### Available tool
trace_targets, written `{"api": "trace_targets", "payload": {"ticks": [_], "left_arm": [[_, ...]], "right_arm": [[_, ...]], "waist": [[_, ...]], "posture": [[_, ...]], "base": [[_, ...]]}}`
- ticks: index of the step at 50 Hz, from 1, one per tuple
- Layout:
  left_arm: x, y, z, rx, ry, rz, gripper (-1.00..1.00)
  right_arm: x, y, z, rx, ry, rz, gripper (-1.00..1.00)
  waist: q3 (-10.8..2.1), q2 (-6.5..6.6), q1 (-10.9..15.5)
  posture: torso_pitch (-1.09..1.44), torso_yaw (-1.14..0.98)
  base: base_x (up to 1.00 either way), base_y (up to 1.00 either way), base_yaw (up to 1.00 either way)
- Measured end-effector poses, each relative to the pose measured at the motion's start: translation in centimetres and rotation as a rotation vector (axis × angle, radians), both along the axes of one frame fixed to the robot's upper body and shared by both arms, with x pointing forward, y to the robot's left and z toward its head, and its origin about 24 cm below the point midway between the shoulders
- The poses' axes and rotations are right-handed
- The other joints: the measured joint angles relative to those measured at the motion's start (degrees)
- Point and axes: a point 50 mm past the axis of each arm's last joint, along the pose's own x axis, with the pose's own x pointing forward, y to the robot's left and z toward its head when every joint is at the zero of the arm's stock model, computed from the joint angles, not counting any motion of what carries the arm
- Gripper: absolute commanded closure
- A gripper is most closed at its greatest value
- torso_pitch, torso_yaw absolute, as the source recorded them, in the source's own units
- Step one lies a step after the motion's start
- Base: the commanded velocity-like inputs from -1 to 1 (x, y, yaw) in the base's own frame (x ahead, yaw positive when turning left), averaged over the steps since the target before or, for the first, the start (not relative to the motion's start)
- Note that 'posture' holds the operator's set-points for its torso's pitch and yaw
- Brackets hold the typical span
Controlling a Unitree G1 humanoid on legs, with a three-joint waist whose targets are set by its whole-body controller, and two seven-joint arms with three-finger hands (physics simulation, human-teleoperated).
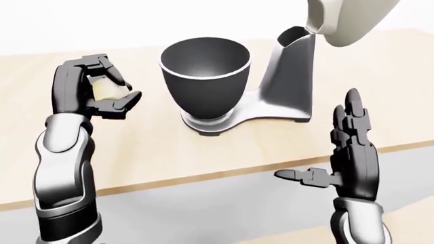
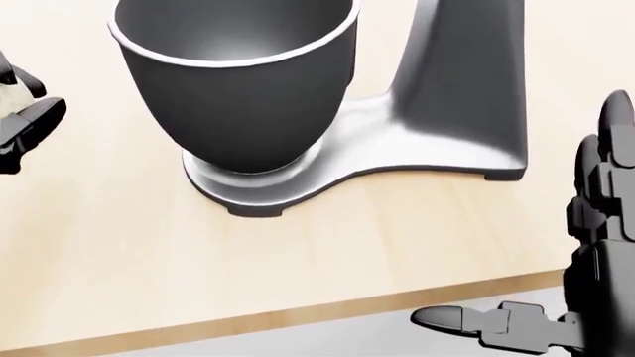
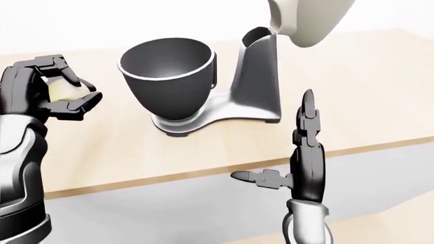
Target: Place the cheese in the stand mixer bowl.
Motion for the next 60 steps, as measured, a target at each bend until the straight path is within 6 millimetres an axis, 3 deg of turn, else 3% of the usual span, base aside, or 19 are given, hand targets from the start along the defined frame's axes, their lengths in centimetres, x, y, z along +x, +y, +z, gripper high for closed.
{"api": "trace_targets", "payload": {"ticks": [22,31,46,60], "left_arm": [[0.6,0.5,4.1,0.035,-0.063,0.009,1.00],[1.5,0.0,4.7,0.050,-0.067,-0.006,1.00],[2.1,-1.6,8.0,0.073,-0.131,-0.041,1.00],[3.4,-2.2,9.1,0.044,-0.169,-0.069,1.00]], "right_arm": [[-0.1,-0.1,-0.2,0.003,-0.003,0.003,-1.00],[-0.2,0.0,0.0,0.004,-0.007,0.011,-1.00],[-0.3,0.1,0.5,-0.005,-0.014,0.014,-1.00],[-0.2,0.0,0.0,0.001,-0.001,0.015,-1.00]], "waist": [[0.32,0.23,-0.3],[0.57,0.17,-0.4],[0.62,0.10,-0.5],[0.83,-0.07,-0.5]], "posture": [[0.00,0.00],[0.00,0.00],[0.00,0.00],[0.00,0.00]], "base": [[0.00,0.00,0.00],[0.00,0.00,0.00],[0.00,0.00,0.00],[0.00,0.00,0.00]]}}
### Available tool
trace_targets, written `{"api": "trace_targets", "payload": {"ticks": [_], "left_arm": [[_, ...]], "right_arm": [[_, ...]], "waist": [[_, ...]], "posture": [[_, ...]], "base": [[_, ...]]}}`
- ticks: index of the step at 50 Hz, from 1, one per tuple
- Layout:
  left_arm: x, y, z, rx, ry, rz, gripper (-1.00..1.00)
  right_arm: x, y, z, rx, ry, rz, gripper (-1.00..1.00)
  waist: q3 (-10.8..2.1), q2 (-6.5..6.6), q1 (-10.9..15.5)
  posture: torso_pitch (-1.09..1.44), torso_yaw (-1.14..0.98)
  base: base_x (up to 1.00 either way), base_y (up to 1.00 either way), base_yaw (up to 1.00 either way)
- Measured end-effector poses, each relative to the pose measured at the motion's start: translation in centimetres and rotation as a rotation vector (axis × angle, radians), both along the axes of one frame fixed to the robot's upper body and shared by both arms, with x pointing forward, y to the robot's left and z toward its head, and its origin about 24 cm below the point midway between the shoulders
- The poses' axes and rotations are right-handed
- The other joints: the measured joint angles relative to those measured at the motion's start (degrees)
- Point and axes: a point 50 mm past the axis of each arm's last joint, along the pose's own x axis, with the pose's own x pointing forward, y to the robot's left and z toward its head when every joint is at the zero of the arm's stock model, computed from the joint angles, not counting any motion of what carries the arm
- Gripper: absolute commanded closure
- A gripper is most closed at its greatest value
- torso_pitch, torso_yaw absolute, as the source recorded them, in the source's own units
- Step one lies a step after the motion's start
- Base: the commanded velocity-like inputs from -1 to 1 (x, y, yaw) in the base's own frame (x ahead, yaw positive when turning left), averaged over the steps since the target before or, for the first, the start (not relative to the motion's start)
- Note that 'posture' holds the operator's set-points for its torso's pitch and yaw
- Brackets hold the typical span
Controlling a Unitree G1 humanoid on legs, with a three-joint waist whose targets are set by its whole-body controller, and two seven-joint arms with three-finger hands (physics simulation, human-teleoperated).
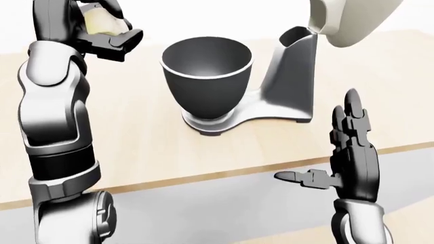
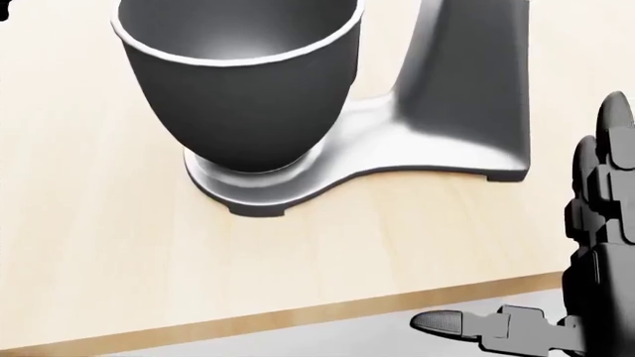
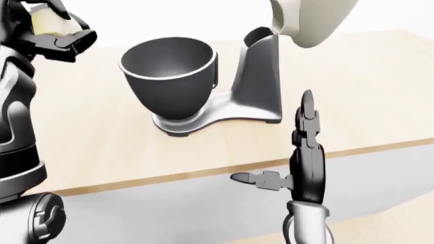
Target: Place the cheese in the stand mixer bowl.
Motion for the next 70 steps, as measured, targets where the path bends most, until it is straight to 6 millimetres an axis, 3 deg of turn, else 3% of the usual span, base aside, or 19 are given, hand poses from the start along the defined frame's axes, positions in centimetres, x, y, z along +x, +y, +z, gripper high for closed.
{"api": "trace_targets", "payload": {"ticks": [15,38,53,70], "left_arm": [[0.8,-0.5,0.7,-0.071,-0.085,-0.002,1.00],[2.5,-5.4,-0.2,0.003,-0.099,-0.104,1.00],[3.4,-7.2,-1.0,0.014,-0.091,-0.129,1.00],[3.6,-9.9,0.6,0.043,-0.101,-0.186,1.00]], "right_arm": [[0.0,0.0,-0.3,0.005,0.000,-0.001,-1.00],[-0.1,0.0,-0.5,0.009,-0.005,0.006,-1.00],[-0.1,-0.1,-0.7,0.013,-0.005,0.004,-1.00],[0.0,-0.2,-0.8,0.018,-0.001,0.012,-1.00]], "waist": [[-0.10,-0.01,0.0],[-0.17,-0.28,0.0],[-0.16,-0.40,0.0],[-0.14,-0.45,-0.1]], "posture": [[0.00,0.00],[0.00,0.00],[0.00,0.00],[0.00,0.00]], "base": [[0.00,0.00,0.00],[0.00,0.00,0.00],[0.00,0.00,0.00],[0.00,0.00,0.00]]}}
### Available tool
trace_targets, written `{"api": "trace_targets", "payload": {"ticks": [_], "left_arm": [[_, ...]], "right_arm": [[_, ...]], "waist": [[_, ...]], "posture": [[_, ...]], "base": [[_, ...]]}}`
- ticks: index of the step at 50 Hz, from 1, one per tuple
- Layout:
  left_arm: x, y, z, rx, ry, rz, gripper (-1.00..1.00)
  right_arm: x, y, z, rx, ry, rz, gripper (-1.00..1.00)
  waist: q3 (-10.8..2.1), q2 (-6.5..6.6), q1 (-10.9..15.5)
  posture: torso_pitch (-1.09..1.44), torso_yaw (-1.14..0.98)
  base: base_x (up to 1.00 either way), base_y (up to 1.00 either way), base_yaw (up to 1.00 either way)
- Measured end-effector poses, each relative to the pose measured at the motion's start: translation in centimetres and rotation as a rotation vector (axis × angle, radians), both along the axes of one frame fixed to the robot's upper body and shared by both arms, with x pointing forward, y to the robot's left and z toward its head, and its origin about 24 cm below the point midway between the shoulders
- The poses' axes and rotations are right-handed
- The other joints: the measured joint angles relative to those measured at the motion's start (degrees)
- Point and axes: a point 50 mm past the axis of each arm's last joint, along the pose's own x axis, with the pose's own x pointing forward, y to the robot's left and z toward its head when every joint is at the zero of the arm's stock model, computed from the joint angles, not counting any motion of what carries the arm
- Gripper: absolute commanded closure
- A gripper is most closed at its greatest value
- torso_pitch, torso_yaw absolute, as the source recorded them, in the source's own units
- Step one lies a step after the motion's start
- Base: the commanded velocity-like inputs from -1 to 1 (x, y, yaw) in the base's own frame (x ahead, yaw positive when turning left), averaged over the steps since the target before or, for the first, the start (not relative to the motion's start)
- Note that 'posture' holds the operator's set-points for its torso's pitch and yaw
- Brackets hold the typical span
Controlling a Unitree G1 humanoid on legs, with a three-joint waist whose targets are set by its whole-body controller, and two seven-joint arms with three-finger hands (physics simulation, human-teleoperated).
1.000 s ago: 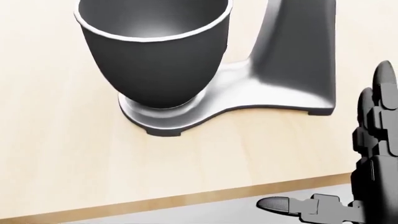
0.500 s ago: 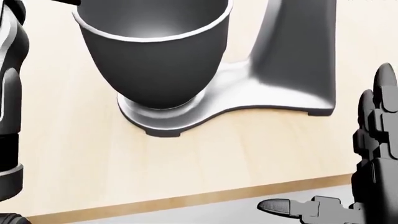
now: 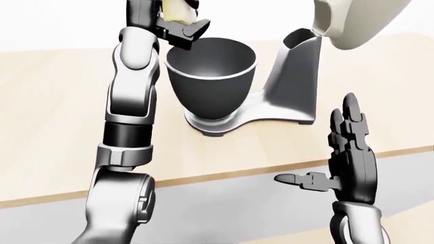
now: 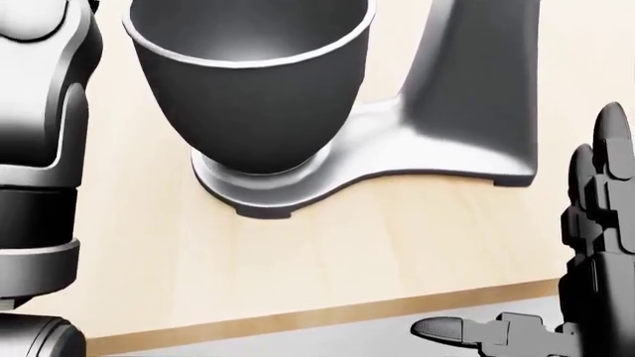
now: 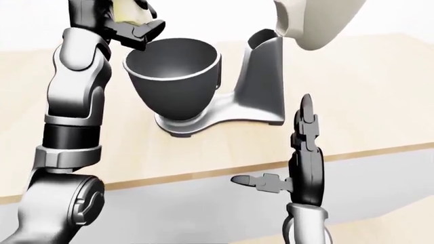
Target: Place the cheese in the stand mixer bowl.
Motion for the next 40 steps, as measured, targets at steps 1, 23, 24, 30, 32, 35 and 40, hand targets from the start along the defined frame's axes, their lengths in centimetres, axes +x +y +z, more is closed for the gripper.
{"api": "trace_targets", "payload": {"ticks": [1,23,24,30,32,35,40], "left_arm": [[0.1,-0.1,0.0,0.002,0.004,-0.002,1.00],[-0.2,-2.5,0.3,0.032,0.004,-0.064,1.00],[-0.2,-2.6,0.2,0.033,0.005,-0.066,1.00],[-0.3,-3.0,-0.2,0.040,0.019,-0.081,1.00],[-0.3,-3.2,-0.3,0.045,0.027,-0.086,1.00],[-0.2,-3.3,-0.3,0.046,0.036,-0.089,1.00],[-0.3,-3.6,-0.5,0.024,0.043,-0.105,1.00]], "right_arm": [[0.0,0.0,0.0,0.000,0.000,0.001,-1.00],[-0.1,-0.1,-0.3,0.011,0.002,0.008,-1.00],[-0.2,-0.1,-0.3,0.011,0.002,0.007,-1.00],[-0.1,-0.1,-0.4,0.011,0.001,0.007,-1.00],[-0.1,-0.1,-0.4,0.011,0.001,0.007,-1.00],[-0.2,-0.1,-0.4,0.011,0.000,0.008,-1.00],[-0.2,-0.1,-0.5,0.014,0.001,0.007,-1.00]], "waist": [[0.03,0.00,0.0],[0.07,-0.33,0.1],[0.07,-0.32,0.1],[0.07,-0.33,0.1],[0.10,-0.37,0.1],[0.12,-0.41,0.1],[0.06,-0.44,0.1]], "posture": [[0.00,0.00],[0.00,0.00],[0.00,0.00],[0.00,0.00],[0.00,0.00],[0.00,0.00],[0.00,0.00]], "base": [[0.00,0.00,0.00],[0.00,0.00,0.00],[0.00,0.00,0.00],[0.00,0.00,0.00],[0.00,0.00,0.00],[0.00,0.00,0.00],[0.00,0.00,0.00]]}}
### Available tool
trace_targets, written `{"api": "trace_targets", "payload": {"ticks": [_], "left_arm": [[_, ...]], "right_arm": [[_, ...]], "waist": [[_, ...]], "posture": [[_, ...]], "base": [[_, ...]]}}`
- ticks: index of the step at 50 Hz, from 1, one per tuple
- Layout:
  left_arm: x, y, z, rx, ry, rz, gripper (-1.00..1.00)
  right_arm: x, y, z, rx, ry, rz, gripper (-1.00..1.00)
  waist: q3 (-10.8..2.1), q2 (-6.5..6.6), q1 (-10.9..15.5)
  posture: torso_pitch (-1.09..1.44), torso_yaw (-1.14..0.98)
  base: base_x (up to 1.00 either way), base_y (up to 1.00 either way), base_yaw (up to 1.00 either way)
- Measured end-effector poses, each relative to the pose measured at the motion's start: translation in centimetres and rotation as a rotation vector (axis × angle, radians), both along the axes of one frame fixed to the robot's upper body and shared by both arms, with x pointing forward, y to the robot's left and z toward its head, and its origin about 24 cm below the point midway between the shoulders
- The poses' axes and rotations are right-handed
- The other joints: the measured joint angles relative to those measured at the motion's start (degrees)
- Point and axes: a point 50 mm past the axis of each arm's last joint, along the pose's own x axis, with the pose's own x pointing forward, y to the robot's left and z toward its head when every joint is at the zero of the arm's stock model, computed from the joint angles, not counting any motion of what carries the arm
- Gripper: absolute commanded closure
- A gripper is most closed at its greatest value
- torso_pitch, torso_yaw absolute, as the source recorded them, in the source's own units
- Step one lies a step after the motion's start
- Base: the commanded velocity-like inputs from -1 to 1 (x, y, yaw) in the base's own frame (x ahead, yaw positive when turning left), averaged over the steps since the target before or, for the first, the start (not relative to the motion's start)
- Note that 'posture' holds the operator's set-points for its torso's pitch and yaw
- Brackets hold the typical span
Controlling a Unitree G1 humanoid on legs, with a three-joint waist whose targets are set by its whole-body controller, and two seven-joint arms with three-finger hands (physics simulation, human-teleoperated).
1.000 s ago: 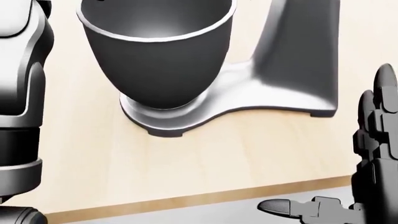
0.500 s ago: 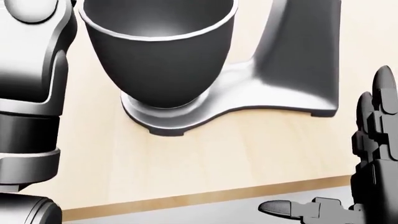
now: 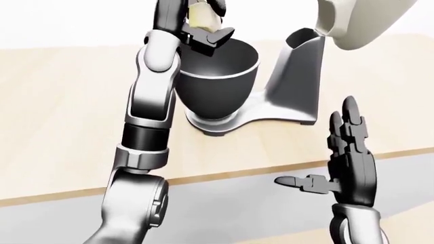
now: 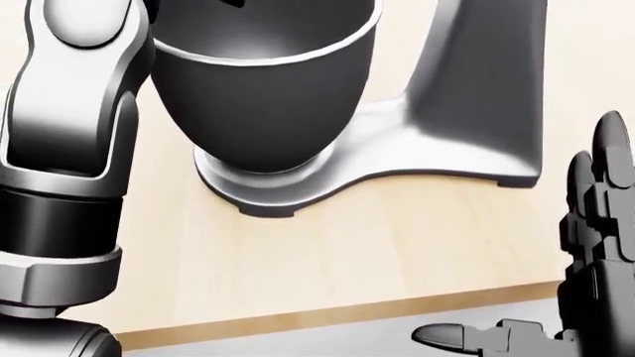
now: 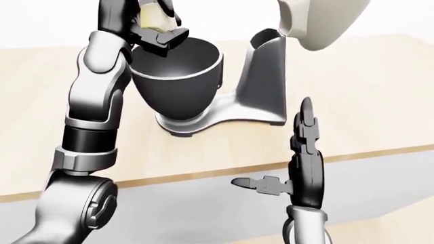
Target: Place the cheese in the stand mixer bowl.
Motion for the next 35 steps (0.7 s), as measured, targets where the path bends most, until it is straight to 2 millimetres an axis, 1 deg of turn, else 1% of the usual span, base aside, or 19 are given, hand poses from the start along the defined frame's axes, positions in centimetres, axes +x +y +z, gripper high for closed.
{"api": "trace_targets", "payload": {"ticks": [8,18,19,20,21,25,27,29,30,31,32,33,34,35], "left_arm": [[-0.01,-0.49,-0.19,0.000,0.010,-0.012,1.00],[0.08,-0.42,-0.15,0.003,0.014,-0.010,1.00],[0.09,-0.38,-0.13,0.003,0.014,-0.009,0.93],[0.10,-0.35,-0.10,0.003,0.014,-0.007,0.76],[0.10,-0.32,-0.08,0.003,0.014,-0.006,0.75],[0.21,-0.28,-0.18,0.006,0.019,-0.004,0.55],[0.30,-0.28,-0.30,0.007,0.025,-0.003,0.40],[0.35,-0.26,-0.37,0.008,0.029,-0.003,0.21],[0.37,-0.23,-0.38,0.009,0.031,-0.002,-0.03],[0.39,-0.21,-0.38,0.011,0.031,-0.001,-0.16],[0.43,-0.19,-0.35,0.012,0.031,0.000,-0.23],[0.47,-0.14,-0.34,0.013,0.032,0.003,-0.41],[0.49,-0.09,-0.31,0.012,0.031,0.004,-0.50],[0.48,-0.05,-0.27,0.011,0.029,0.006,-0.54]], "right_arm": [[-0.11,-0.05,-0.04,0.001,-0.002,0.000,-1.00],[-0.11,-0.08,-0.14,0.003,-0.001,0.003,-1.00],[-0.12,-0.08,-0.14,0.003,-0.001,0.003,-1.00],[-0.13,-0.08,-0.13,0.003,-0.001,0.003,-1.00],[-0.14,-0.08,-0.12,0.003,-0.002,0.003,-1.00],[-0.13,-0.04,-0.16,0.002,-0.003,0.004,-1.00],[-0.13,-0.04,-0.19,0.003,-0.002,0.005,-1.00],[-0.14,-0.03,-0.20,0.003,-0.002,0.005,-1.00],[-0.14,-0.03,-0.21,0.003,-0.002,0.005,-1.00],[-0.13,-0.03,-0.22,0.003,-0.002,0.005,-1.00],[-0.12,-0.02,-0.23,0.003,-0.002,0.005,-1.00],[-0.11,-0.01,-0.24,0.003,-0.001,0.006,-1.00],[-0.10,0.00,-0.26,0.004,-0.001,0.007,-1.00],[-0.09,0.00,-0.28,0.004,-0.001,0.007,-1.00]], "waist": [[0.04,-0.03,0.0],[0.04,-0.01,0.0],[0.04,-0.01,0.0],[0.04,-0.01,0.0],[0.04,-0.01,0.0],[-0.01,-0.02,0.0],[-0.01,-0.02,0.0],[0.03,-0.01,0.0],[0.05,-0.01,0.0],[0.06,-0.01,0.0],[0.07,-0.01,0.0],[0.08,0.00,0.0],[0.07,0.00,0.0],[0.07,0.01,-0.1]], "posture": [[0.00,0.00],[0.00,0.00],[0.00,0.00],[0.00,0.00],[0.00,0.00],[0.00,0.00],[0.00,0.00],[0.00,0.00],[0.00,0.00],[0.00,0.00],[0.00,0.00],[0.00,0.00],[0.00,0.00],[0.00,0.00]], "base": [[0.00,0.00,0.00],[0.00,0.00,0.00],[0.00,0.00,0.00],[0.00,0.00,0.00],[0.00,0.00,0.00],[0.00,0.00,0.00],[0.00,0.00,0.00],[0.00,0.00,0.00],[0.00,0.00,0.00],[0.00,0.00,0.00],[0.00,0.00,0.00],[0.00,0.00,0.00],[0.00,0.00,0.00],[0.00,0.00,0.00]]}}
